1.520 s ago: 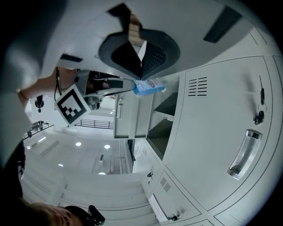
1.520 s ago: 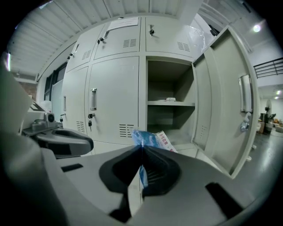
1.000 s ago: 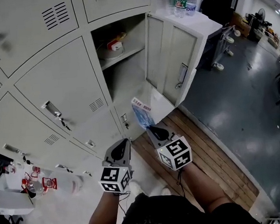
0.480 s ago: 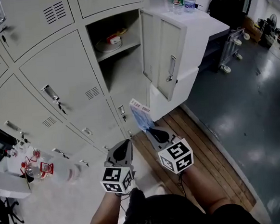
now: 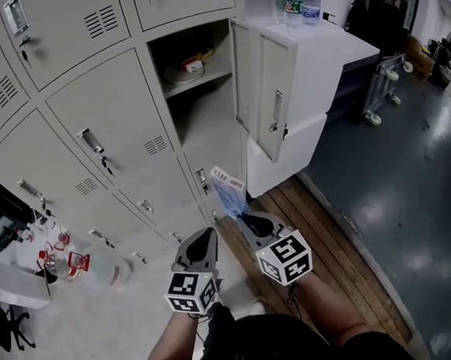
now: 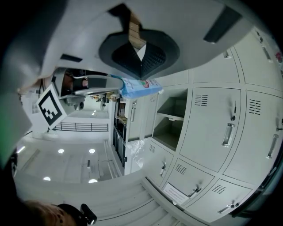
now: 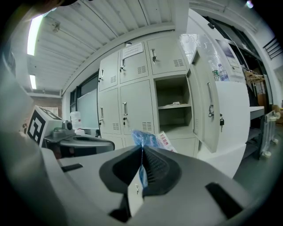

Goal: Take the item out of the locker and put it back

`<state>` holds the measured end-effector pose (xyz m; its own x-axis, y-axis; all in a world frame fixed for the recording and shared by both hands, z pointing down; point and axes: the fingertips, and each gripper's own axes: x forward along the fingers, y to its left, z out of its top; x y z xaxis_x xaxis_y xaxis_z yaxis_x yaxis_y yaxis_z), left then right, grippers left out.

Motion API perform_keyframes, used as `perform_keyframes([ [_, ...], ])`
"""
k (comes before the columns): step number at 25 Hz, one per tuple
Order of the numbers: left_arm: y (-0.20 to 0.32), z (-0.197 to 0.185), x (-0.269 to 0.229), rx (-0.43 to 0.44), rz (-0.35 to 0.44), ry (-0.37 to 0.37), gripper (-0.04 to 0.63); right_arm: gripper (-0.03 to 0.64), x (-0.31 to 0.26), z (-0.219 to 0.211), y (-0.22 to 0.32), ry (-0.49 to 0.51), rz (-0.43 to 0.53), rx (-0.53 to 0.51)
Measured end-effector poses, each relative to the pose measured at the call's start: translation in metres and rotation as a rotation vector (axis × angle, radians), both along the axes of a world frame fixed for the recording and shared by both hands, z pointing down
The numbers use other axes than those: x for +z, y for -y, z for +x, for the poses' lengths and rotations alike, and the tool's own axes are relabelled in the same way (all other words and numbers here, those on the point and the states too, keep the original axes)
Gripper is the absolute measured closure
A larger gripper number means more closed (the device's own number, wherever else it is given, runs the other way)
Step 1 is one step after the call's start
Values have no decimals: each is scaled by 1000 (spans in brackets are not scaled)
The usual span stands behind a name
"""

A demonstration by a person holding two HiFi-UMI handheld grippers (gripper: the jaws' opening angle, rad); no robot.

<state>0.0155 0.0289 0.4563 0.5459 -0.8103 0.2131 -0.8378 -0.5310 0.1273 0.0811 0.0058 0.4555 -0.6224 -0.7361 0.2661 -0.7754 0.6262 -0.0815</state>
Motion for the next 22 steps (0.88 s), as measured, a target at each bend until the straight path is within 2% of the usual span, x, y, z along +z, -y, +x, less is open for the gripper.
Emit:
perform_keyframes([
  [22, -3, 2, -1, -13, 9, -3, 592, 606, -4, -1, -5, 15, 5, -19],
])
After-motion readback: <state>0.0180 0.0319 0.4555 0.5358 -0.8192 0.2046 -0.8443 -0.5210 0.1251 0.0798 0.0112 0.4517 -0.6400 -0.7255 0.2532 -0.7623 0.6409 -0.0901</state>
